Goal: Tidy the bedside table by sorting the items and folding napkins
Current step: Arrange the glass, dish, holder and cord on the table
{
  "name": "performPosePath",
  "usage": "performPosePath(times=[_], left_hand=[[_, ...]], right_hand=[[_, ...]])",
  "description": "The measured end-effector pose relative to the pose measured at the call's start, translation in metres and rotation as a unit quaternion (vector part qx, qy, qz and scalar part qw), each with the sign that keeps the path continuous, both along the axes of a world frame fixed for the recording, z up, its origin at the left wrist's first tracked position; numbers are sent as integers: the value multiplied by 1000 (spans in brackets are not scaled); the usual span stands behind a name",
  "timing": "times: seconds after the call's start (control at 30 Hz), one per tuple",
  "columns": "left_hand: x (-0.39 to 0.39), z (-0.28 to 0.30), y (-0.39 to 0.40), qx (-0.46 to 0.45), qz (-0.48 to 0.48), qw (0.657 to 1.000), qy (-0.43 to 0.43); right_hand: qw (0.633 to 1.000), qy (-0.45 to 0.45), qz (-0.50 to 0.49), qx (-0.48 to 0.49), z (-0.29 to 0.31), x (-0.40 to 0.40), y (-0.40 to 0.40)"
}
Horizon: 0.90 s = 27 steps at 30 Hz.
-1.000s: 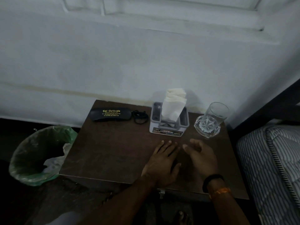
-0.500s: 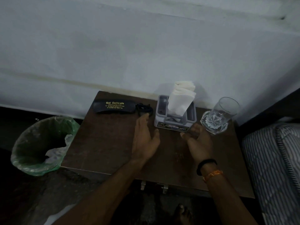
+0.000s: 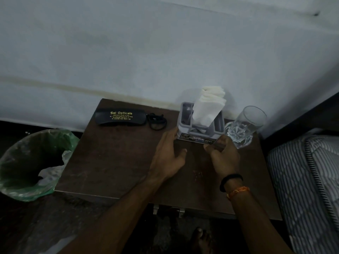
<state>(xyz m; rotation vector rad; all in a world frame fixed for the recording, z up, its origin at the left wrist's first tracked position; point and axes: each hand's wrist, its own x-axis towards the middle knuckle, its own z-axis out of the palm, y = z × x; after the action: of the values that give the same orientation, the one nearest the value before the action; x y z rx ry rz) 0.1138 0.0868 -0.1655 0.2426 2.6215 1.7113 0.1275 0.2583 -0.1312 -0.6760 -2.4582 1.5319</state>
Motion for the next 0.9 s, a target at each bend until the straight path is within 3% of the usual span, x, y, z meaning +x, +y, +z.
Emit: performPosePath(times=[0.13,0.23,0.37,0.57,0.9], left_hand=[[0,2,-1,-10,15,1000,18],[-1,6,-10,-59,97,993,36],[-9,10,-25,-115,185,975,53],[-25,8,-40,-208,145,967,3],[-30,4,-40,-246,111,963,-13]], right_hand=[[1000,4,-30,-1,-1,3,-1],[996,-10,-82,-17,-3,9,-5],[999,-16,-8,49,-2,18,-25],[986,7,93,142,2,18,-51],[981,4,108,159,0,15,-49]])
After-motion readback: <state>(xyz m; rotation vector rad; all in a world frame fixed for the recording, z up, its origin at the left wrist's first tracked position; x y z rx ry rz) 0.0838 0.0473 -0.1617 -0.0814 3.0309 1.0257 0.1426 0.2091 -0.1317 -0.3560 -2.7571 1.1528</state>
